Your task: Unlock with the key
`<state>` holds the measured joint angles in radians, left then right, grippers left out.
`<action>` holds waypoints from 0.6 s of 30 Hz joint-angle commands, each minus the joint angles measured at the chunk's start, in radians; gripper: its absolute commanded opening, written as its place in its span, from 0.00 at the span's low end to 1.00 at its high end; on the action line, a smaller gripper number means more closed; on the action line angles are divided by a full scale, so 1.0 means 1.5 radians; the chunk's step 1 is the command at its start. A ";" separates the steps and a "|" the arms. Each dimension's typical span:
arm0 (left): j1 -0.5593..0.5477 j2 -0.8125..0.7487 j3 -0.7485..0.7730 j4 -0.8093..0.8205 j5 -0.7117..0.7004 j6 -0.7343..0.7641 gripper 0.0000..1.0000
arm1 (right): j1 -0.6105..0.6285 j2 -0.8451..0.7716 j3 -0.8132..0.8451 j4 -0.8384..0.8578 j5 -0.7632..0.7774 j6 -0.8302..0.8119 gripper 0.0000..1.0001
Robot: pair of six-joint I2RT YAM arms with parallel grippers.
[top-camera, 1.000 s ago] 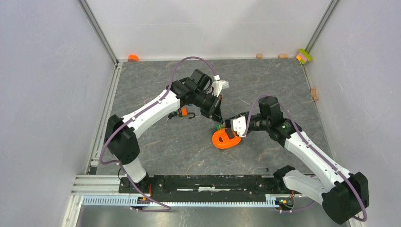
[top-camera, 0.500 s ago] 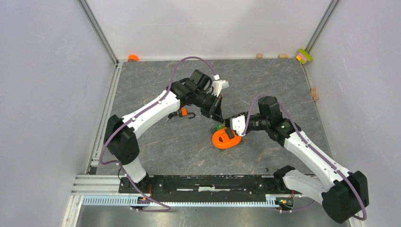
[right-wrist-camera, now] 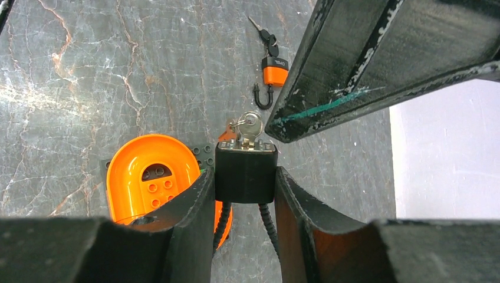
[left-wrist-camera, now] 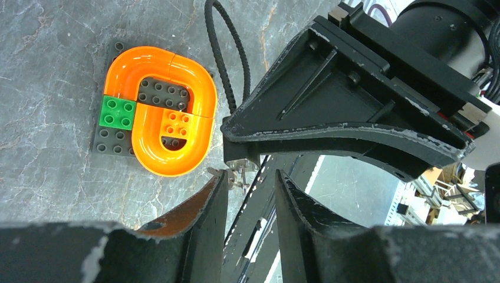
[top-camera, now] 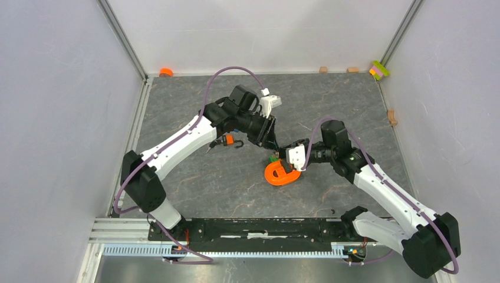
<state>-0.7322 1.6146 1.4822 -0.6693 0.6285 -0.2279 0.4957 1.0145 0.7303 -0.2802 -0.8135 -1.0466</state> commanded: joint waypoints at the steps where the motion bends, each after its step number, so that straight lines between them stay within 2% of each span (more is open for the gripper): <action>1: 0.004 -0.036 -0.015 0.024 -0.009 0.005 0.42 | 0.003 -0.012 0.007 0.035 -0.002 -0.018 0.00; 9: 0.004 -0.033 -0.035 0.024 0.003 0.006 0.45 | 0.003 -0.011 0.008 0.035 0.004 -0.017 0.00; 15: 0.004 -0.020 -0.031 0.024 0.012 0.002 0.30 | 0.003 -0.011 0.007 0.035 0.005 -0.018 0.00; 18: 0.004 -0.016 -0.029 0.024 0.016 0.001 0.27 | 0.003 -0.012 0.007 0.035 0.005 -0.018 0.00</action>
<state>-0.7288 1.5879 1.4277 -0.6621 0.6315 -0.2279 0.4957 1.0145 0.7303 -0.2779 -0.8059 -1.0523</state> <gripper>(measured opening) 0.282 0.416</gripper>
